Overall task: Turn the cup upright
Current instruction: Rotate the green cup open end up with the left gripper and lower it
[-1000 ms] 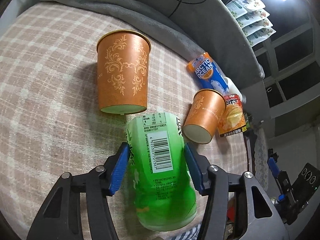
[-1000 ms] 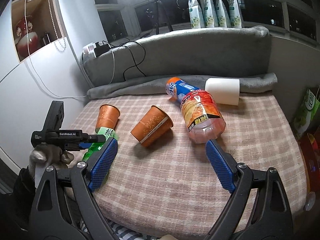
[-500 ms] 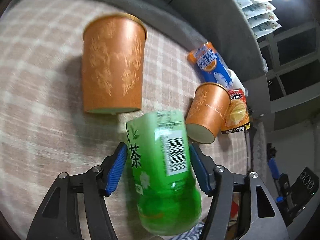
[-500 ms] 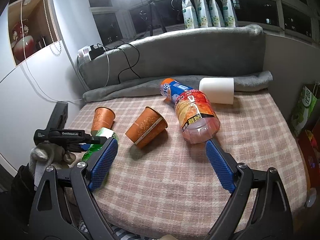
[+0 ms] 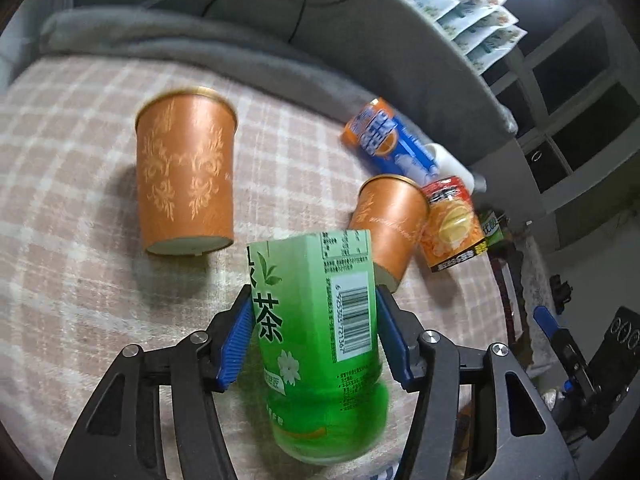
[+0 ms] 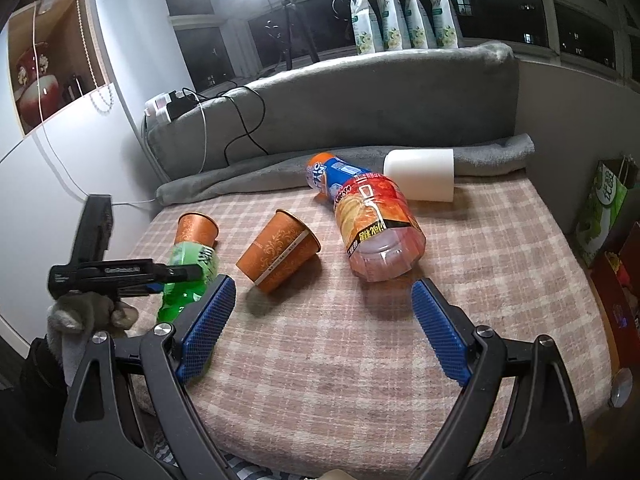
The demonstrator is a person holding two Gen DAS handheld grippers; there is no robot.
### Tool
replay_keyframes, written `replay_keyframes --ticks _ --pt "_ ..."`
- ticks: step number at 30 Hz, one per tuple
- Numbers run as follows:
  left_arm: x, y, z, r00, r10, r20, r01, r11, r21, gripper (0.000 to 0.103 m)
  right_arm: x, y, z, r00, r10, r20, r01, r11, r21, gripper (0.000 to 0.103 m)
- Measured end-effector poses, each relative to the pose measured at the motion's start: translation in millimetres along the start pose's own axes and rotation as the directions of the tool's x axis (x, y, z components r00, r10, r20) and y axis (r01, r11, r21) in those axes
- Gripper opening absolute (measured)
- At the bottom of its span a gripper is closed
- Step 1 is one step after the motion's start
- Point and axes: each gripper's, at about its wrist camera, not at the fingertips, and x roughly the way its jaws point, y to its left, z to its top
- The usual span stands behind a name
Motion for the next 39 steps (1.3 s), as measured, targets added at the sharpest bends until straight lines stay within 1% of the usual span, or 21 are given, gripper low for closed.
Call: replay_keyframes --ticks 5,7,10,13,17,18,20,21,23,26,29,34,39 --pt "-12 -21 -6 0.996 0.046 0.080 -0.054 0.995 0.089 0.055 0 0 -1 1.000 -0.001 0.001 0.001 1.000 0.000 0.092" --pt "-15 -30 -9 0.993 0.055 0.108 -0.068 0.991 0.119 0.055 0 0 -1 1.000 -0.001 0.002 0.001 1.000 0.001 0.092" --pt "-18 -44 -14 0.983 0.079 0.165 -0.109 0.978 0.176 0.055 -1 0 -1 1.000 -0.009 0.006 0.008 1.000 0.003 0.092" --pt "-17 -53 -16 0.975 0.095 0.201 -0.138 0.968 0.211 0.055 -2 -1 -2 1.000 -0.010 0.009 0.010 1.000 0.007 0.092" --pt "-14 -64 -21 0.956 0.129 0.262 -0.199 0.944 0.262 0.055 -3 -3 -2 1.000 -0.012 0.011 0.012 1.000 0.016 0.092" --pt "-14 -67 -23 0.948 0.136 0.287 -0.219 0.935 0.279 0.055 -4 -4 -3 1.000 -0.013 0.011 0.013 1.000 0.018 0.092" --pt "-12 -71 -25 0.938 0.150 0.311 -0.248 0.921 0.302 0.055 -3 -4 -3 1.000 -0.013 0.010 0.013 1.000 0.021 0.092" --pt "-11 -74 -27 0.931 0.159 0.329 -0.268 0.910 0.317 0.055 -3 -4 -2 1.000 -0.014 0.010 0.014 1.000 0.022 0.092" --pt "-8 -77 -29 0.923 0.172 0.345 -0.292 0.896 0.335 0.055 -3 -4 -2 1.000 -0.014 0.010 0.014 1.000 0.023 0.092" --pt "-4 -77 -33 0.925 0.172 0.340 -0.292 0.894 0.340 0.055 -3 -4 -2 1.000 -0.015 0.010 0.015 1.000 0.021 0.092" --pt "-5 -79 -39 0.922 0.173 0.345 -0.297 0.889 0.348 0.055 -4 -5 -2 1.000 -0.019 0.013 0.019 1.000 0.022 0.092" --pt "-10 -82 -47 0.926 0.165 0.341 -0.291 0.886 0.360 0.055 -4 -4 -2 1.000 -0.017 0.017 0.017 1.000 0.026 0.092" --pt "-15 -79 -53 0.930 0.157 0.333 -0.278 0.892 0.355 0.055 -7 1 -3 1.000 -0.014 0.018 0.014 1.000 0.019 0.092"
